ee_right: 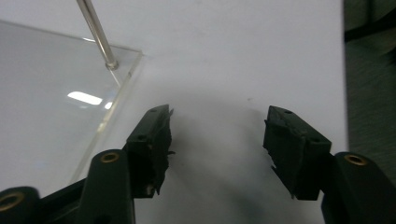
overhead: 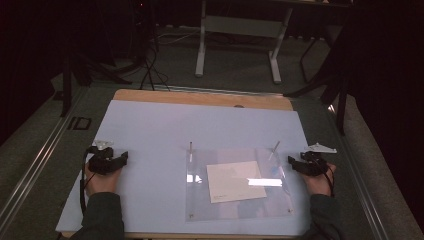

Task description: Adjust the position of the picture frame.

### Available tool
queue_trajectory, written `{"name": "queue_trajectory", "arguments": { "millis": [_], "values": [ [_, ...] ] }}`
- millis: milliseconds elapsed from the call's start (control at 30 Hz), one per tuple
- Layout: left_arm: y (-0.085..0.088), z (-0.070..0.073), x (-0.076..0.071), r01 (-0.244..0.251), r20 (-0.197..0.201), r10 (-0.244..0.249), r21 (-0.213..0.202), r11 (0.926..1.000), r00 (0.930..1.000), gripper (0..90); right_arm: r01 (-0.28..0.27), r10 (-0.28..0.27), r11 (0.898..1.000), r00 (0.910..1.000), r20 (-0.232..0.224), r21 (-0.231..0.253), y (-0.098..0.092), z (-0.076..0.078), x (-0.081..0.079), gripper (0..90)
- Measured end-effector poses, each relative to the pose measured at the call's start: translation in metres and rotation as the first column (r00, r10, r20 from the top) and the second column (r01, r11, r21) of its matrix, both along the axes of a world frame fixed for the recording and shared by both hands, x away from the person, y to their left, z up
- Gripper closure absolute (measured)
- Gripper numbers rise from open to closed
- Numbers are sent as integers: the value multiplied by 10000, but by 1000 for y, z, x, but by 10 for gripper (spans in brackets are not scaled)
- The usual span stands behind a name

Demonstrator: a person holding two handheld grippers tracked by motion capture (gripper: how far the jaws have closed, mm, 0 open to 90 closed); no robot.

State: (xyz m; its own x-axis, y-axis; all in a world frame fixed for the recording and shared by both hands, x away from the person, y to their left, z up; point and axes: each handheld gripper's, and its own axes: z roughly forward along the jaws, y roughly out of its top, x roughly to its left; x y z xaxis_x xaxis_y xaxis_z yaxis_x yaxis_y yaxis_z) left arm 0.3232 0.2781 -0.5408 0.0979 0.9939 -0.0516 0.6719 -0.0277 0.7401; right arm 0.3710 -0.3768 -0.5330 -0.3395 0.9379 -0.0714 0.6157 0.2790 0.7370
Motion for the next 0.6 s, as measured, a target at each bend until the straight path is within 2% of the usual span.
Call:
{"name": "queue_trajectory", "arguments": {
  "millis": [33, 100, 233, 367, 600],
  "values": [
    [-2, 1, -1, 168, 16, -168, -63, 9998, 9999, 445, -128, 126, 9999, 9999, 103, 102, 1, 1, -1, 448],
    [-3, 1, -1, 267, 43, -267, -57, 9996, 9996, 450, -136, 135, 9999, 9998, 148, 69, 1, 2, -1, 461],
    [-7, 3, -3, 807, 105, -803, -439, 9958, 9967, 447, -413, 408, 9981, 9991, 113, 464, 2, 4, -3, 541],
    [-11, 6, -5, 1054, 108, -1051, -313, 9939, 9944, 458, -705, 701, 9958, 9975, 86, 591, 5, 4, -3, 596],
    [-20, 12, -6, 1503, 200, -1497, -343, 9880, 9885, 475, -999, 988, 9924, 9949, 185, 725, 9, 7, -3, 600]
  ]
}}
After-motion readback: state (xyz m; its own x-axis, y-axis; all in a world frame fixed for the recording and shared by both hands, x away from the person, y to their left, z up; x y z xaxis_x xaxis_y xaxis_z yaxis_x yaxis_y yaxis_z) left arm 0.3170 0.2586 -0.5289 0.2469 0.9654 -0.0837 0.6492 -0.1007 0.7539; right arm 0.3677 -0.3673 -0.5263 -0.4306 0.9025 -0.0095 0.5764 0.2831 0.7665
